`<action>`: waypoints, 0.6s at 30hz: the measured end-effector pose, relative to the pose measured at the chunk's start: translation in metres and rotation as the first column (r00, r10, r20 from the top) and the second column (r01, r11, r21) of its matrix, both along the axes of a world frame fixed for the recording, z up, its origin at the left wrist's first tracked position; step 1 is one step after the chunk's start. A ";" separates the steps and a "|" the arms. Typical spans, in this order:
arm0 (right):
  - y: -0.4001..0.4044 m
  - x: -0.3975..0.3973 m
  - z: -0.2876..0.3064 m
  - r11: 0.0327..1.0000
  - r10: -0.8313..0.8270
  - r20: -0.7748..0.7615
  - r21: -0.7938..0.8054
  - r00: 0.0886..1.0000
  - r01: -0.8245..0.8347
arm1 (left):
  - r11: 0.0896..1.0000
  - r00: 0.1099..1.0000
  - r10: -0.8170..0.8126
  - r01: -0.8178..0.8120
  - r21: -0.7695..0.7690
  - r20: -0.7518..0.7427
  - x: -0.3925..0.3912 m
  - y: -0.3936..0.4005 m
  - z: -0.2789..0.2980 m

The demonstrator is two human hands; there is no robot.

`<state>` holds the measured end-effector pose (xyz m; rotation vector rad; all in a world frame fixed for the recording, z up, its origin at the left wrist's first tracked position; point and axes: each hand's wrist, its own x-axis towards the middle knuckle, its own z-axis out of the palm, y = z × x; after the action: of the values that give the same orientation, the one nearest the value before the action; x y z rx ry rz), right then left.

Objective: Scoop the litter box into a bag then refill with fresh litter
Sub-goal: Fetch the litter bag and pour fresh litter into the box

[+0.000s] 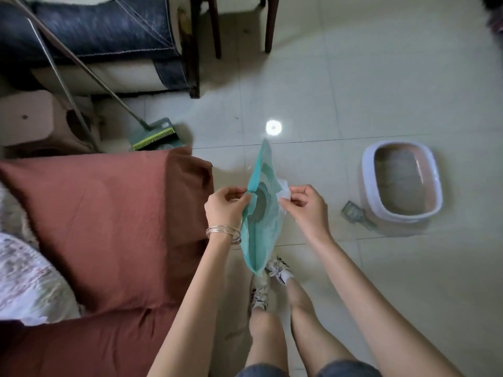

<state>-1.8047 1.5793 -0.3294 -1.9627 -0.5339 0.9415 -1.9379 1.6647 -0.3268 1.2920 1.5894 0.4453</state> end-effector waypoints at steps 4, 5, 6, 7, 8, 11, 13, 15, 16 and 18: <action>-0.034 0.020 0.036 0.989 -0.135 -0.024 0.055 0.991 0.136 | 0.990 0.989 -0.131 0.128 0.059 0.061 0.021 -0.013 0.042; -0.043 0.026 0.045 0.984 -0.164 -0.029 0.065 0.986 0.166 | 0.985 0.984 -0.164 0.159 0.070 0.074 0.027 -0.017 0.051; -0.052 0.031 0.052 0.977 -0.199 -0.034 0.075 0.980 0.201 | 0.978 0.976 -0.199 0.193 0.076 0.090 0.034 -0.021 0.060; -0.062 0.036 0.058 0.968 -0.235 -0.038 0.082 0.971 0.238 | 0.972 0.967 -0.231 0.224 0.078 0.109 0.042 -0.027 0.068; -0.072 0.041 0.063 0.958 -0.269 -0.038 0.088 0.962 0.272 | 0.965 0.957 -0.260 0.251 0.076 0.129 0.050 -0.033 0.074; -0.103 0.057 0.076 0.931 -0.347 -0.041 0.102 0.937 0.350 | 0.938 0.923 -0.345 0.342 0.047 0.172 0.075 -0.053 0.086; -0.124 0.068 0.083 0.909 -0.398 -0.054 0.113 0.916 0.402 | 0.915 0.896 -0.401 0.402 0.034 0.190 0.094 -0.071 0.091; -0.149 0.081 0.089 0.877 -0.459 -0.057 0.129 0.886 0.463 | 0.882 0.863 -0.469 0.470 0.038 0.186 0.117 -0.092 0.094; -0.162 0.088 0.090 0.860 -0.489 -0.055 0.134 0.871 0.491 | 0.863 0.846 -0.502 0.504 0.038 0.180 0.128 -0.104 0.095; -0.190 0.105 0.093 0.834 -0.532 -0.053 0.142 0.845 0.533 | 0.835 0.820 -0.546 0.548 0.040 0.172 0.153 -0.127 0.096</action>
<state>-1.6997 1.3897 -0.2359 -1.8198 -0.0288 0.5356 -1.7854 1.5376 -0.2307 1.5795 1.0015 0.1764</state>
